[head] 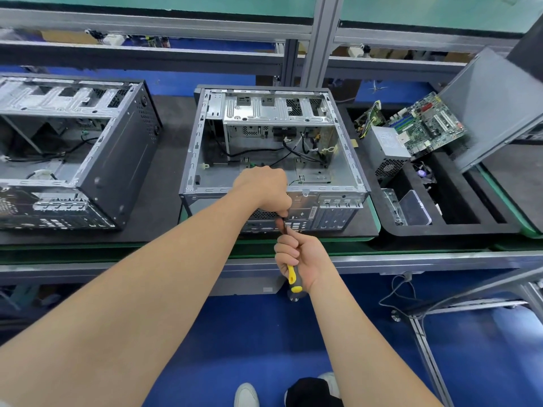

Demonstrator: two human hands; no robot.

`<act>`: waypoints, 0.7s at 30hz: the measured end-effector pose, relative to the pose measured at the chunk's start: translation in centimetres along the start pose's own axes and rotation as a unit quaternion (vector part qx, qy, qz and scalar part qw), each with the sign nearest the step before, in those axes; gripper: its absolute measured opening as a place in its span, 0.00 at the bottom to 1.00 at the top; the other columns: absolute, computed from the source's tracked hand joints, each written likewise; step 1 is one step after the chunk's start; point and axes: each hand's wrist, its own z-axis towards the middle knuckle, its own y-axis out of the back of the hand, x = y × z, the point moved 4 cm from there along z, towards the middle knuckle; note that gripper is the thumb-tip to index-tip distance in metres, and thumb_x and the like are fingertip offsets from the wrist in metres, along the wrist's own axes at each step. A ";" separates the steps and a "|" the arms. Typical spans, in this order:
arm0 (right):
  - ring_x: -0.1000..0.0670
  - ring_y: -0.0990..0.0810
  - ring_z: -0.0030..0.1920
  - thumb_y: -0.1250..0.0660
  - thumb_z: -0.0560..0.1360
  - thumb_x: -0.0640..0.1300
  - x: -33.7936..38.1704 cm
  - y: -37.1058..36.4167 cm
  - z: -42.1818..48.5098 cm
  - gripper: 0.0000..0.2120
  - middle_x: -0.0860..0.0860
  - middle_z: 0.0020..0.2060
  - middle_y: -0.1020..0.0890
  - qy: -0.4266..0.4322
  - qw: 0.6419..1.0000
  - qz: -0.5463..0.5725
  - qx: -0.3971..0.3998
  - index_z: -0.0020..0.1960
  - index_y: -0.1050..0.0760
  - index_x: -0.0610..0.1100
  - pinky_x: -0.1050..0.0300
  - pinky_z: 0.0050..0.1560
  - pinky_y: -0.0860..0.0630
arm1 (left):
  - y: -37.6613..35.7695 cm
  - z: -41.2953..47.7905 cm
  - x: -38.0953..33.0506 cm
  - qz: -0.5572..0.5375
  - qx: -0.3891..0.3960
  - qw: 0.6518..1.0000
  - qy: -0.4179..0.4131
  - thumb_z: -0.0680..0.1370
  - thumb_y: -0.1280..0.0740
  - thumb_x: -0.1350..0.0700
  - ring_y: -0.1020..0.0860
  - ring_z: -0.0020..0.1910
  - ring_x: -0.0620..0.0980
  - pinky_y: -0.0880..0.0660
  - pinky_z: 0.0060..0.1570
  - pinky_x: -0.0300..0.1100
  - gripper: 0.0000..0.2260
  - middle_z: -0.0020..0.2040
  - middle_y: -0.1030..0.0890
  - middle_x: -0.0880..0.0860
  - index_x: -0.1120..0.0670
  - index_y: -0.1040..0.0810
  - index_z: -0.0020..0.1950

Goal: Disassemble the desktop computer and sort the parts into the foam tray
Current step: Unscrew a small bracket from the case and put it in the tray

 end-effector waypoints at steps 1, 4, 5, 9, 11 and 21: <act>0.54 0.39 0.21 0.43 0.87 0.44 0.1 0.0 0.1 0.13 0.53 0.26 0.36 0.010 1.000 -0.013 -0.015 0.56 0.20 0.42 0.61 0.17 0.40 | 0.0 0.0 0.0 -0.001 0.000 1.000 -0.001 0.67 0.25 0.46 0.22 0.33 0.51 0.33 0.30 0.42 0.10 0.34 0.19 0.50 0.51 0.21 0.38; 0.54 0.39 0.22 0.42 0.88 0.45 0.5 0.2 0.3 0.12 0.52 0.27 0.35 0.057 0.991 -0.099 -0.071 0.55 0.20 0.42 0.61 0.18 0.40 | 0.0 0.0 0.0 -0.004 -0.001 1.000 0.000 0.67 0.25 0.46 0.22 0.33 0.51 0.33 0.30 0.42 0.11 0.35 0.19 0.50 0.51 0.22 0.38; 0.54 0.39 0.22 0.42 0.88 0.45 0.6 0.2 0.4 0.12 0.51 0.27 0.34 0.072 0.984 -0.138 -0.087 0.56 0.21 0.42 0.61 0.18 0.40 | 0.0 0.0 0.0 -0.004 0.000 1.000 0.000 0.67 0.25 0.46 0.23 0.33 0.52 0.33 0.30 0.42 0.11 0.35 0.19 0.51 0.52 0.22 0.39; 0.52 0.35 0.23 0.42 0.88 0.44 1.2 0.1 0.2 0.10 0.50 0.26 0.29 0.136 0.923 -0.319 -0.166 0.58 0.23 0.41 0.60 0.22 0.37 | 0.0 -0.1 -0.1 -0.006 0.003 1.000 -0.001 0.68 0.25 0.46 0.23 0.34 0.52 0.33 0.30 0.43 0.12 0.35 0.19 0.51 0.53 0.22 0.39; 0.50 0.31 0.23 0.41 0.87 0.44 1.5 -0.3 -0.3 0.11 0.49 0.26 0.25 0.188 0.855 -0.428 -0.226 0.58 0.21 0.41 0.59 0.23 0.34 | 0.0 -0.1 -0.1 -0.006 0.003 1.000 0.000 0.68 0.25 0.46 0.22 0.34 0.53 0.33 0.30 0.43 0.12 0.35 0.19 0.51 0.53 0.22 0.39; 0.40 0.17 0.40 0.41 0.86 0.47 1.0 -1.6 -0.9 0.08 0.42 0.41 0.17 0.323 0.541 -0.716 -0.301 0.57 0.24 0.46 0.47 0.35 0.23 | 0.0 -0.2 -0.1 -0.006 0.005 1.000 0.000 0.68 0.26 0.45 0.20 0.38 0.56 0.32 0.31 0.42 0.14 0.38 0.17 0.51 0.55 0.21 0.43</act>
